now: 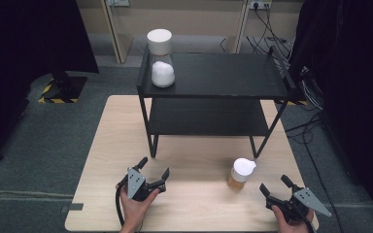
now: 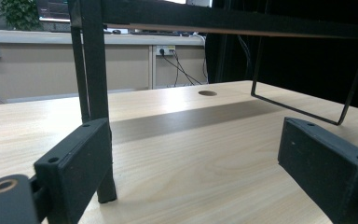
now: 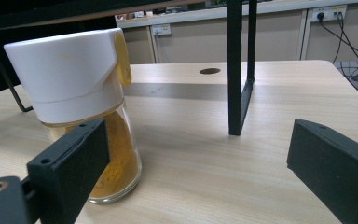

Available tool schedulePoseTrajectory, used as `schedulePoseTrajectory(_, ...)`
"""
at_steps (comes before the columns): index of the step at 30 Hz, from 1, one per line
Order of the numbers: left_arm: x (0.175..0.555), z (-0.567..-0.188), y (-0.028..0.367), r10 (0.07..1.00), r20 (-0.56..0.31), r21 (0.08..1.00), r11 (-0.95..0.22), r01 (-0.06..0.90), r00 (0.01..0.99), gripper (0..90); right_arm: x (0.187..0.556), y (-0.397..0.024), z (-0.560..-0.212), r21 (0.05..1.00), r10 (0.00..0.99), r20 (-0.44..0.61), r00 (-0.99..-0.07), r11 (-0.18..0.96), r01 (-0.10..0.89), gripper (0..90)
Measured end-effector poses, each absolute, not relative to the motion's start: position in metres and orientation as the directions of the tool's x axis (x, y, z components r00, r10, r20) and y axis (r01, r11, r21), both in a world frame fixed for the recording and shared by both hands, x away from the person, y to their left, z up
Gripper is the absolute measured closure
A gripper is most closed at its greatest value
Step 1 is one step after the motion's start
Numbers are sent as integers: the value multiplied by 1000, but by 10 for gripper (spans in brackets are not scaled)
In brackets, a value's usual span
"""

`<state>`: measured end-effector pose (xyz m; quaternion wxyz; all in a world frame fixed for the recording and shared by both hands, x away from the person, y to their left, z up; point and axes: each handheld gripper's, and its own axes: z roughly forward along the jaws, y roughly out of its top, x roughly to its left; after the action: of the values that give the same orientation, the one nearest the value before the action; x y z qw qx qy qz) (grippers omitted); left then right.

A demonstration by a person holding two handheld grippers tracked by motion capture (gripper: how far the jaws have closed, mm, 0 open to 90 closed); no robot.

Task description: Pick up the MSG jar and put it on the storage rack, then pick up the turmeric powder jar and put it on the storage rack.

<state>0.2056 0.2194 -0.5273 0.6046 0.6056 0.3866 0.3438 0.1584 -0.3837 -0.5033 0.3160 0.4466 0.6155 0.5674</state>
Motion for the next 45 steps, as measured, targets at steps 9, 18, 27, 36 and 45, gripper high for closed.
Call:
schedulePoseTrajectory(9,206,-530,218,885,-57,998,35,57,462,92,158,-384,-503,981,908,118,-401,-43,191,60)
schedulePoseTrajectory(18,206,-531,219,885,-69,997,48,58,461,92,159,-383,-503,980,909,117,-401,-40,194,59)
schedulePoseTrajectory(27,206,-531,219,884,-71,997,49,59,461,91,159,-383,-503,980,908,114,-404,-37,193,59)
schedulePoseTrajectory(36,205,-531,219,885,-67,997,47,55,461,91,158,-384,-504,981,907,114,-404,-39,188,56)
schedulePoseTrajectory(45,206,-531,220,885,-72,997,51,58,461,89,158,-383,-503,981,908,112,-404,-37,188,56)
